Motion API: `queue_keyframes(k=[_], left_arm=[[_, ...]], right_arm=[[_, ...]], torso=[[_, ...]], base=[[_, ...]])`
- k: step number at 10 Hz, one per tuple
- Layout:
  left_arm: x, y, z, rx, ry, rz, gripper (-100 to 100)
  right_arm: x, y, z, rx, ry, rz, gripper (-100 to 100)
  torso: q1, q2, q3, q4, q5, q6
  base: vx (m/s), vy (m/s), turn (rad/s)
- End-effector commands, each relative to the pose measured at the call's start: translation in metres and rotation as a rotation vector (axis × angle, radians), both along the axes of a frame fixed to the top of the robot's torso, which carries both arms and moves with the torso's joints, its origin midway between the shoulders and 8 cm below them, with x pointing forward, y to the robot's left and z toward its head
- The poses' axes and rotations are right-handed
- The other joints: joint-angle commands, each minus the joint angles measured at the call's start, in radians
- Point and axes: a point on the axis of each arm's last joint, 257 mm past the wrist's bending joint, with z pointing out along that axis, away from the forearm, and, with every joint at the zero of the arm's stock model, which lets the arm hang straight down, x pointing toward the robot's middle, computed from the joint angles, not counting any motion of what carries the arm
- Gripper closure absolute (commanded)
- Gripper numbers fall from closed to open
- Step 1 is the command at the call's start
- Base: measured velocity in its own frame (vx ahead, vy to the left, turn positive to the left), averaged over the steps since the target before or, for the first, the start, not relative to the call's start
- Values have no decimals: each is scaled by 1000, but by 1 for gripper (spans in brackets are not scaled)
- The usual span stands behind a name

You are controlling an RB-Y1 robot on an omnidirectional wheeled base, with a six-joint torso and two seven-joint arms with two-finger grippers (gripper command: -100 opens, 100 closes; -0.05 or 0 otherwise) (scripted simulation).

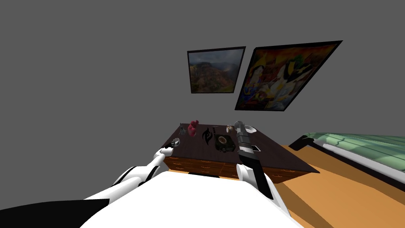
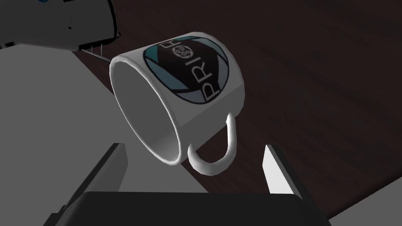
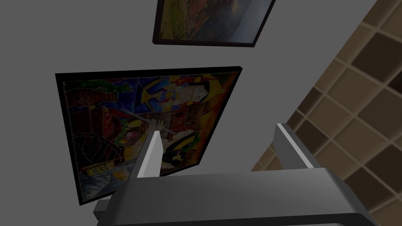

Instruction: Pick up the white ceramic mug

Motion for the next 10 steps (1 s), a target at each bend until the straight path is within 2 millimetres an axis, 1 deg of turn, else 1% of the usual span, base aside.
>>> queue_keyframes(k=[1, 3, 4, 5, 9, 10], left_arm=[[-5, -1, -5, 1, -2, -3, -100], [-12, -3, -11, 1, -3, -7, -100], [-10, -3, -9, 0, -1, -5, -100], [-11, -3, -9, 1, -2, -6, 100], [-11, -3, -10, 0, -2, -5, 100], [-11, -3, -10, 0, -2, -5, 0]], right_arm=[[0, 0, 0, 0, 0, 0, 0], [0, 0, 0, 0, 0, 0, 0], [0, 0, 0, 0, 0, 0, 0], [0, 0, 0, 0, 0, 0, 0], [0, 0, 0, 0, 0, 0, 0], [0, 0, 0, 0, 0, 0, 0]], torso=[[0, 0, 0, 0, 0, 0], [0, 0, 0, 0, 0, 0], [-1, 2, 1, 0, 0, 0], [-1, 4, 2, 1, 0, 0], [-2, 4, 2, 1, -1, 0], [-2, 4, 2, 1, -1, 0]], base=[[110, 42, 20], [24, 17, -31], [-6, 0, 0], [0, 0, 0], [0, 0, 0], [0, 0, 0]])
